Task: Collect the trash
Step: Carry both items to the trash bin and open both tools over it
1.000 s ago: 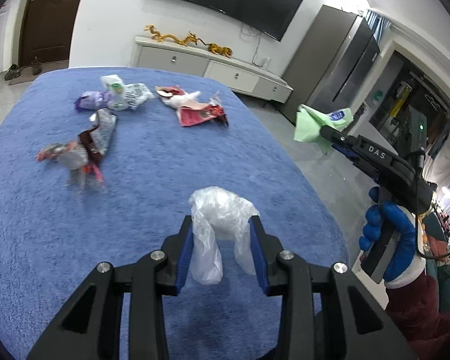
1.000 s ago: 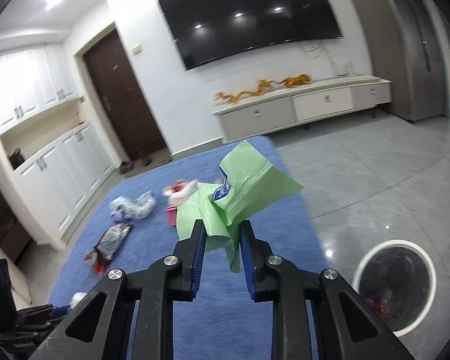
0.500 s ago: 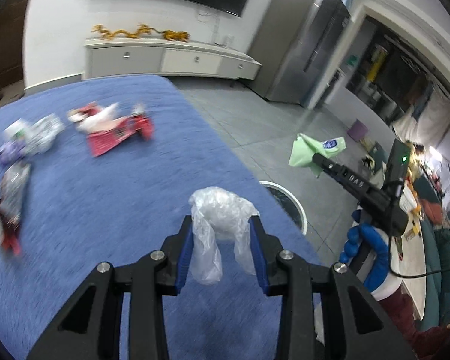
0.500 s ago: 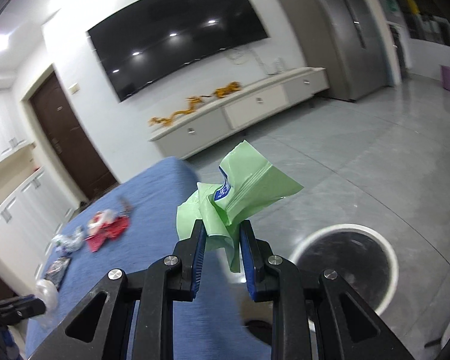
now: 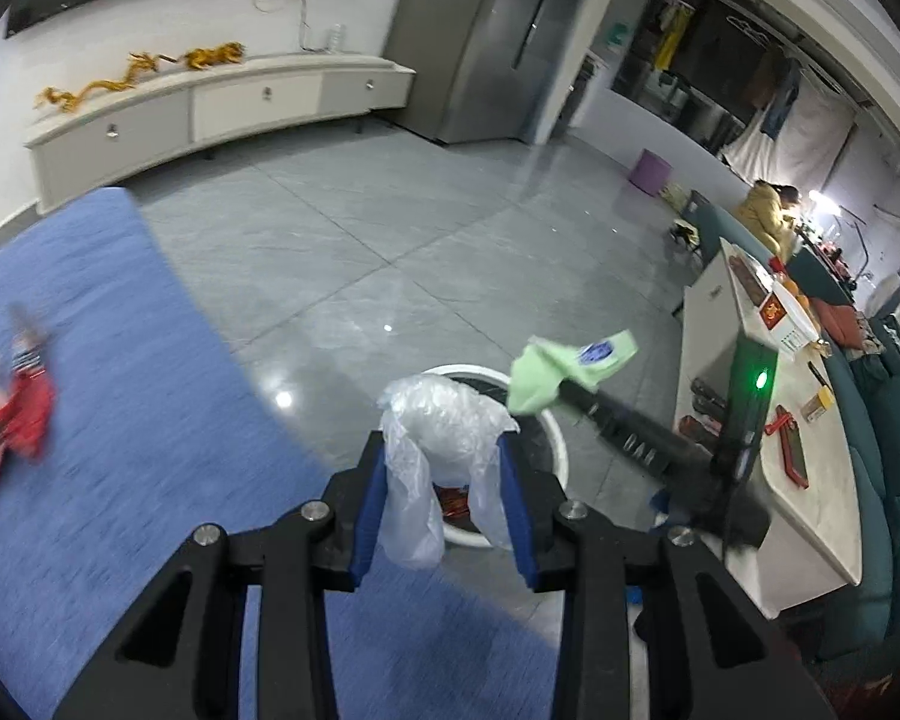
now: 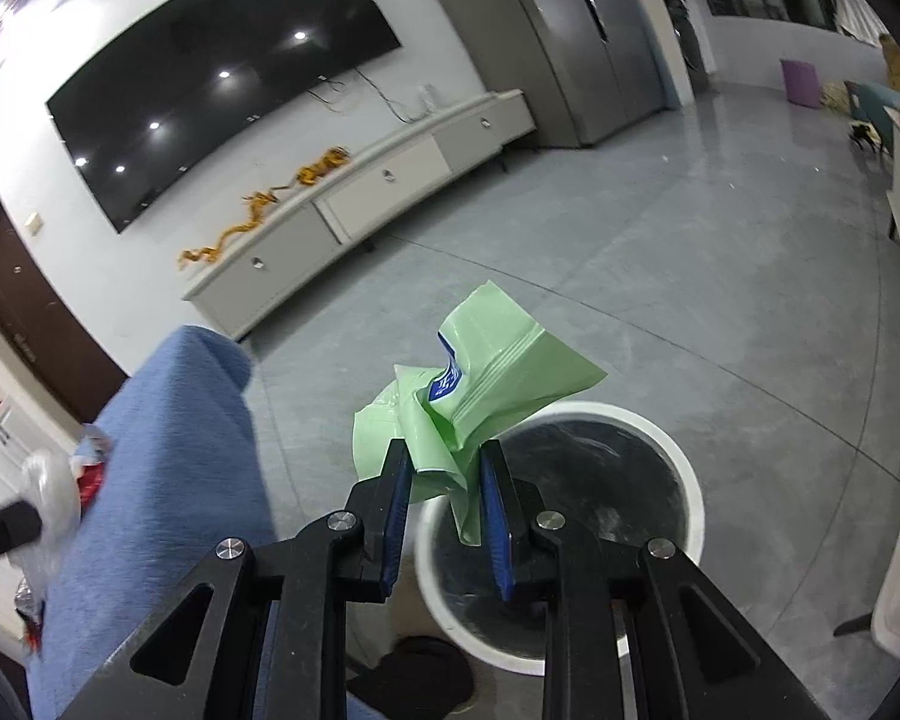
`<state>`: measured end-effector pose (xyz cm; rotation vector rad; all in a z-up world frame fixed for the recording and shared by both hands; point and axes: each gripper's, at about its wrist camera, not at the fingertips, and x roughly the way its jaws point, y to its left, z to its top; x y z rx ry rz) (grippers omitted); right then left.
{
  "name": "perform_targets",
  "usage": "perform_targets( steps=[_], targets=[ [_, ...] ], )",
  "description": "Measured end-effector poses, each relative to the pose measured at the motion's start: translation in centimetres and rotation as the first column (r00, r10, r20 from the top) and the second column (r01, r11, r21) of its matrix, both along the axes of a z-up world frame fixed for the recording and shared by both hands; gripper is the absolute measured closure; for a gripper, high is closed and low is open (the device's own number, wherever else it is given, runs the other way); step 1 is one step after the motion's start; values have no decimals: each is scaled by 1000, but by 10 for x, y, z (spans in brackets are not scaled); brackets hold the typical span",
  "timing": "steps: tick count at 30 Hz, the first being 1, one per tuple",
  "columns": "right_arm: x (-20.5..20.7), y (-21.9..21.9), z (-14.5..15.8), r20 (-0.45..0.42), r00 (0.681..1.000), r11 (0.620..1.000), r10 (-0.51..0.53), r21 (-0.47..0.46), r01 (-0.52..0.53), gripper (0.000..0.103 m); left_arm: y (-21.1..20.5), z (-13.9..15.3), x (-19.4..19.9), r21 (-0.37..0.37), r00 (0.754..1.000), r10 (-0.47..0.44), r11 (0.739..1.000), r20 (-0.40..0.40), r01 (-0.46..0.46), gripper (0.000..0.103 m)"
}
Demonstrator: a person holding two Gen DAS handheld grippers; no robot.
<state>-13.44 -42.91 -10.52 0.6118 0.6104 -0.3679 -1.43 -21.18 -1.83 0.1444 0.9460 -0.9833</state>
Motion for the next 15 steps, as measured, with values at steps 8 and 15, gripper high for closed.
perform_targets(
  steps=[8, 15],
  targets=[
    [-2, -28, -35, -82, 995, 997, -59, 41, 63, 71, -94, -30, 26, -12, 994, -55, 998, -97, 54, 63],
    [-9, -40, -48, -122, 988, 993, -98, 61, 106, 54, -132, -48, 30, -3, 990, -61, 998, -130, 62, 40]
  ],
)
